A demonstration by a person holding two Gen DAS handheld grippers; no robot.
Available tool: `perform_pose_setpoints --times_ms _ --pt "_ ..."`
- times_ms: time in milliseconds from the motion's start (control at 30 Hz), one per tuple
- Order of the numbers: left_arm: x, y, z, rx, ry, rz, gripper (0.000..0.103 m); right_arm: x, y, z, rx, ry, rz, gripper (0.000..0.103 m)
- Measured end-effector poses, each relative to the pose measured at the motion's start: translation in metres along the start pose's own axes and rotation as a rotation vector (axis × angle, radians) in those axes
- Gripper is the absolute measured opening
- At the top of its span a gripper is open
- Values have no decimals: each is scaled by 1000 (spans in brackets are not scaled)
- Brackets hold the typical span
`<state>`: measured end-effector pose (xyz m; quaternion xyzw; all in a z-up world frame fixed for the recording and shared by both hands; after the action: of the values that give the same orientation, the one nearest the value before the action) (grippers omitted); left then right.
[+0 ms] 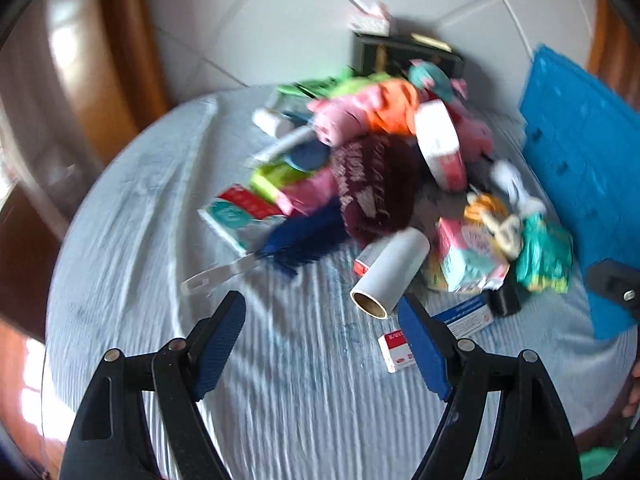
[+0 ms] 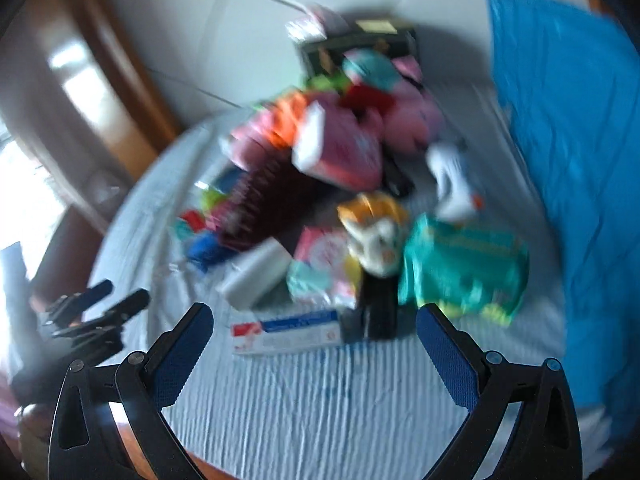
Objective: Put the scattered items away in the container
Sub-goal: 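Grasp the white lint roller with left tool while right grasps the ointment box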
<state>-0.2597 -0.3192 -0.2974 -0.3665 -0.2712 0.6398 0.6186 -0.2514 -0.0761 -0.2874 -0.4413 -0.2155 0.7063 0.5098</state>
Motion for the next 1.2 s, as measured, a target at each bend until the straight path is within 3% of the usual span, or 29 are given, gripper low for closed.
perform_pose_setpoints --times_ms 233,467,633,867,967,1200 --pt "42 56 -5 -53 167 -91 78 19 42 -32 -62 140 -100 103" --pt "71 88 -4 -61 214 -117 78 39 52 -40 -50 181 -148 103" --pt "76 103 -2 -83 277 -160 78 33 62 -54 -62 273 -168 103" --pt "82 123 -8 -99 448 -285 54 11 81 -71 -5 482 -249 101" --pt "71 127 -7 -74 493 -319 53 3 93 -78 26 597 -271 87" --pt "57 137 -4 -86 522 -372 53 -18 119 -74 76 668 -342 87"
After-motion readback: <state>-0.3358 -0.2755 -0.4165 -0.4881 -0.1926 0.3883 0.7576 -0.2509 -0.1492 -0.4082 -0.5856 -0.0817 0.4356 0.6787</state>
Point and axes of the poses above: each gripper's, at about its wrist camera, not at the fingertips, and y roughly the way its jaws point, x to its right, z to its top, the point moved 6 cm from there along y, roughly the way its jaws point, and after that the axes turned 10 degrees about z, right-handed, at the moved point
